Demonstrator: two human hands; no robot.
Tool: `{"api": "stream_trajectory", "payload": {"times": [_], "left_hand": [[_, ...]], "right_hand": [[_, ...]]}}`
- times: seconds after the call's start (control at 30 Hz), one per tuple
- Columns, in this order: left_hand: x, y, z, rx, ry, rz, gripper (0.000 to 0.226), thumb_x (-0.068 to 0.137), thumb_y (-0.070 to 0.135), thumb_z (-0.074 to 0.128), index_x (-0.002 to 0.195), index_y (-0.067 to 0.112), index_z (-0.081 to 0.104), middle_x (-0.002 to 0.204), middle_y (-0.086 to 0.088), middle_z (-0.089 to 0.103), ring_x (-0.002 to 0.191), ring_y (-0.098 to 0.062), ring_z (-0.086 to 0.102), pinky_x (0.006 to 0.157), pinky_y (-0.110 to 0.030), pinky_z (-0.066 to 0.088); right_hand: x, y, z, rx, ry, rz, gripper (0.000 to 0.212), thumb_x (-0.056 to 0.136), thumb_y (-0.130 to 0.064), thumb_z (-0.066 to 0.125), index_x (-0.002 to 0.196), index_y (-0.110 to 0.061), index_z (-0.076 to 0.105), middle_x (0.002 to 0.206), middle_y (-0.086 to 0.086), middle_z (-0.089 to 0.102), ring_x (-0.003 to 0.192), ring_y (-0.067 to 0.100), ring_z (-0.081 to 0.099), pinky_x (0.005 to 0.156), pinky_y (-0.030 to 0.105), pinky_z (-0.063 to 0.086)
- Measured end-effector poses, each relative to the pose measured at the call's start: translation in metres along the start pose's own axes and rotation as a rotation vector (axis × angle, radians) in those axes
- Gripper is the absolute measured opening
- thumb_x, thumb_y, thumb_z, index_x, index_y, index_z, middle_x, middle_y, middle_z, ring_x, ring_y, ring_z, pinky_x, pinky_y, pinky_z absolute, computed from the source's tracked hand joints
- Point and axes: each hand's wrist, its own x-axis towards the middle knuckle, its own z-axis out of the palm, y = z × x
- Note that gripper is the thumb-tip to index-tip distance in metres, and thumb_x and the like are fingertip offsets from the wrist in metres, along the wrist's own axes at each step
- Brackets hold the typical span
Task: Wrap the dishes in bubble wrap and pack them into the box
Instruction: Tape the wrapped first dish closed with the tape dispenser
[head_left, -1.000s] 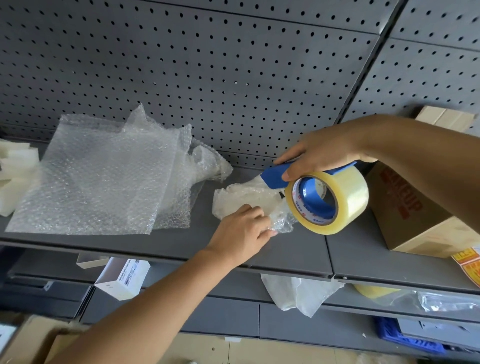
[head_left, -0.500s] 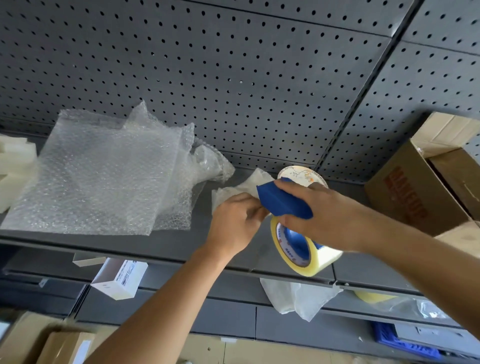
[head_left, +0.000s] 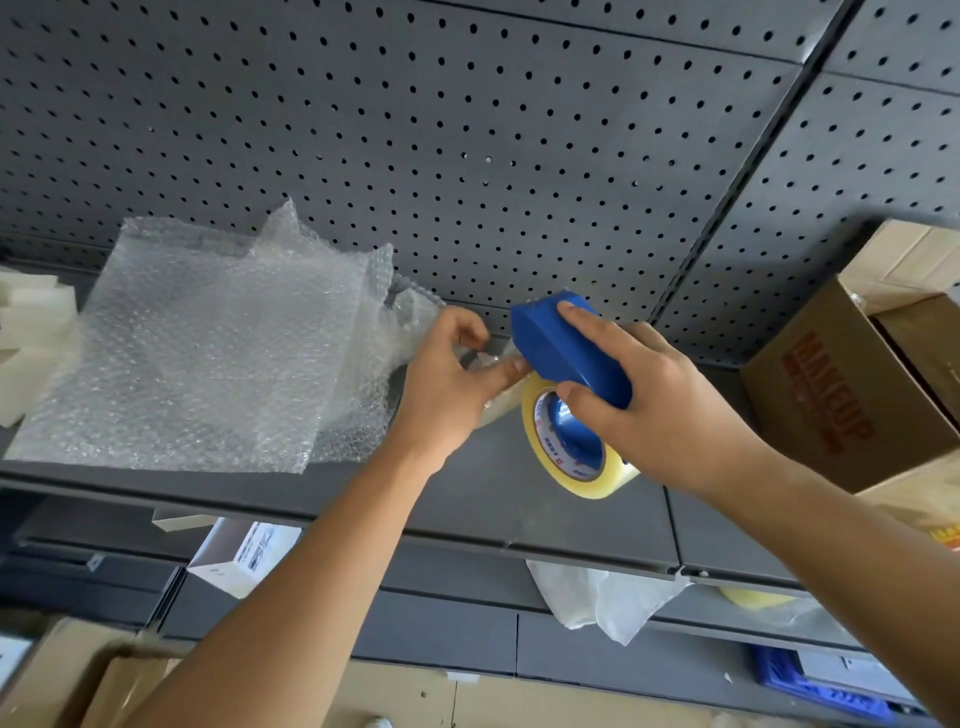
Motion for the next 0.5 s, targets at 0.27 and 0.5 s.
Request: {"api": "stream_trajectory", "payload": {"times": [0.27,0.5], "left_hand": [[-0.007,0.002,-0.019,0.357,-0.455,0.111,0.057,0.095,0.022,0.07,0.147,0.027,0.048,0.14,0.019,0.048,0.129,0.01,0.042,0.105,-0.005,0.028],[0.008,-0.014,-0.019,0.742,-0.388,0.251,0.074,0.083,0.048,0.079,0.147,0.033,0.045,0.152,0.013,0.046,0.144,-0.01,0.029,0.121,-0.038,0.02]], "right_hand": [[0.008,0.007,-0.001,0.029,-0.021,0.055,0.064,0.091,-0.047,0.061,0.15,-0.052,0.035,0.118,-0.01,0.05,0.103,0.017,0.054,0.087,0.027,0.044],[0.016,0.009,-0.01,0.152,-0.086,0.096,0.059,0.092,-0.048,0.062,0.147,-0.053,0.04,0.125,-0.011,0.056,0.107,0.007,0.057,0.083,0.017,0.043]]}}
